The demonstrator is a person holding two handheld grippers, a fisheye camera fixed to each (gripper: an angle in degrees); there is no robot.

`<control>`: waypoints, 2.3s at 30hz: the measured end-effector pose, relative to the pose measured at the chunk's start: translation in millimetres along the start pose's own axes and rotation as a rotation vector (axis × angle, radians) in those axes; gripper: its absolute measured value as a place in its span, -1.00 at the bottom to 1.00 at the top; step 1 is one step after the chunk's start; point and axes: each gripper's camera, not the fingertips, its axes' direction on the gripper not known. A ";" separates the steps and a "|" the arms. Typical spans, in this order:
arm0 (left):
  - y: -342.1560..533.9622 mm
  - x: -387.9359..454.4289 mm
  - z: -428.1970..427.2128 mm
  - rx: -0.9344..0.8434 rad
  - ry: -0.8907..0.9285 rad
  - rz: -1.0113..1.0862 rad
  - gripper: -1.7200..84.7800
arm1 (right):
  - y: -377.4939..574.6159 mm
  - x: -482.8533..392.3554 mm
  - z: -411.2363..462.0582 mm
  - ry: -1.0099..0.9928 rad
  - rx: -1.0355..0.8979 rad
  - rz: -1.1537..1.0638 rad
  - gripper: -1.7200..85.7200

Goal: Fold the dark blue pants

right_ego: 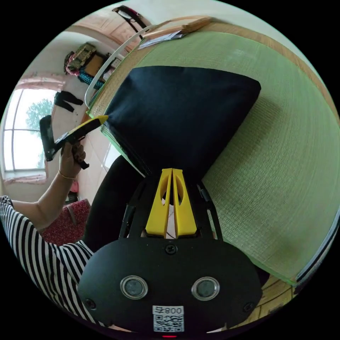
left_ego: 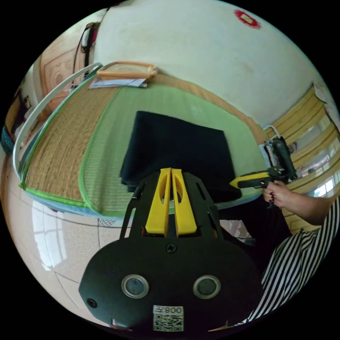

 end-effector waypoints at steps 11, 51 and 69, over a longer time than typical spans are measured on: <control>-11.4 137.5 130.1 -0.360 0.099 0.288 -0.96 | -57.1 68.1 -130.6 0.020 0.196 0.110 -0.96; 51.1 23.6 235.2 -0.397 0.600 -0.324 -0.85 | 77.5 123.2 -304.1 -0.548 0.089 0.273 -0.94; 73.7 -39.3 257.7 -0.344 0.713 -0.427 -0.90 | 118.6 164.9 -326.6 -0.838 0.064 0.434 -0.77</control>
